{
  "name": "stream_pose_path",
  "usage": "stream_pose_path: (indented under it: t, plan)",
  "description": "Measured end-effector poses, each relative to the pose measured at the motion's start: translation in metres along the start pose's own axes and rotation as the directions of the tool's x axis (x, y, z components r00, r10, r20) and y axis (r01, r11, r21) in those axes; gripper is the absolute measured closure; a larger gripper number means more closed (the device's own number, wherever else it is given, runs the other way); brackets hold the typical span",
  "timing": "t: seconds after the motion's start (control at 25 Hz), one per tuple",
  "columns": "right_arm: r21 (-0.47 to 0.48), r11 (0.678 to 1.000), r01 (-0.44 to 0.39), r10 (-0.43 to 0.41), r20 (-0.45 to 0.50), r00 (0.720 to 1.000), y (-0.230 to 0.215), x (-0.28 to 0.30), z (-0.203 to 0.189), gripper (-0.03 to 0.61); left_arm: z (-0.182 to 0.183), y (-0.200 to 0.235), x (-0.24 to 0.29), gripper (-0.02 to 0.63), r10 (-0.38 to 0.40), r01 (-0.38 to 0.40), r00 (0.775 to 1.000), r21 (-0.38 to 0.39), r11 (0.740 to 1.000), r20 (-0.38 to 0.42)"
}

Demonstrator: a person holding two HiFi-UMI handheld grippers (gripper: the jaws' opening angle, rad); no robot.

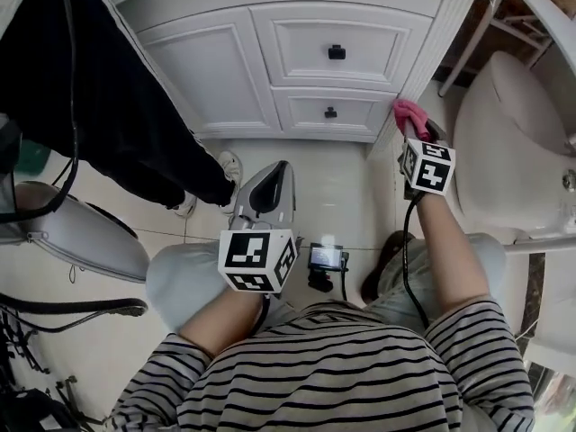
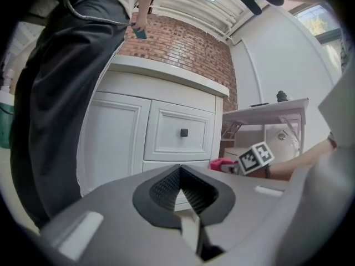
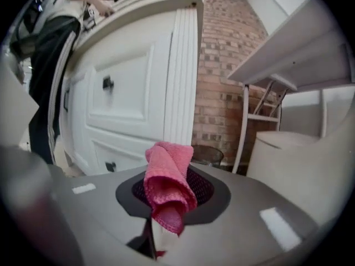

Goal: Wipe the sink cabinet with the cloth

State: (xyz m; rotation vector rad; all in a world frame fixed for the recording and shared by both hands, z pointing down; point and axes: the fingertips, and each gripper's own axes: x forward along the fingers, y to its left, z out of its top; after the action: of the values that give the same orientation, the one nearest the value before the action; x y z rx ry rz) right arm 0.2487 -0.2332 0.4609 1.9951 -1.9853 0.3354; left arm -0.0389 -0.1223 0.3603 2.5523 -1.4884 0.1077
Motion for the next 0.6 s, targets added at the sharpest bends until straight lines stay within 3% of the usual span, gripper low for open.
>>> stream_pose_path:
  t: [0.08, 0.2, 0.28, 0.36, 0.48, 0.6]
  plan:
    - [0.000, 0.998, -0.071, 0.070, 0.119, 0.990, 0.011, -0.045, 0.052, 0.488, 0.006, -0.001, -0.006, 0.620, 0.014, -0.015, 1.000, 0.030, 0.999, 0.022]
    - [0.005, 0.982, -0.188, 0.179, 0.275, 0.945, 0.038, -0.123, 0.095, 0.488, 0.018, -0.001, -0.021, 0.620, 0.038, -0.044, 0.997, 0.085, 0.995, 0.067]
    - [0.022, 0.966, -0.256, 0.234, 0.336, 0.912, 0.057, -0.164, 0.092, 0.486, 0.023, 0.000, -0.031, 0.620, 0.053, -0.062, 0.995, 0.104, 0.993, 0.085]
    - [0.053, 0.957, -0.286, 0.248, 0.363, 0.898, 0.069, -0.187, 0.075, 0.486, 0.027, 0.000, -0.037, 0.620, 0.063, -0.074, 0.993, 0.112, 0.991, 0.096]
    - [0.071, 0.961, -0.269, 0.227, 0.357, 0.906, 0.075, -0.198, 0.050, 0.488, 0.028, -0.002, -0.046, 0.620, 0.066, -0.079, 0.992, 0.121, 0.989, 0.111]
    - [0.005, 0.969, -0.247, 0.229, 0.356, 0.906, 0.079, -0.200, 0.046, 0.488, 0.015, -0.001, -0.054, 0.620, 0.068, -0.076, 0.994, 0.094, 0.993, 0.089]
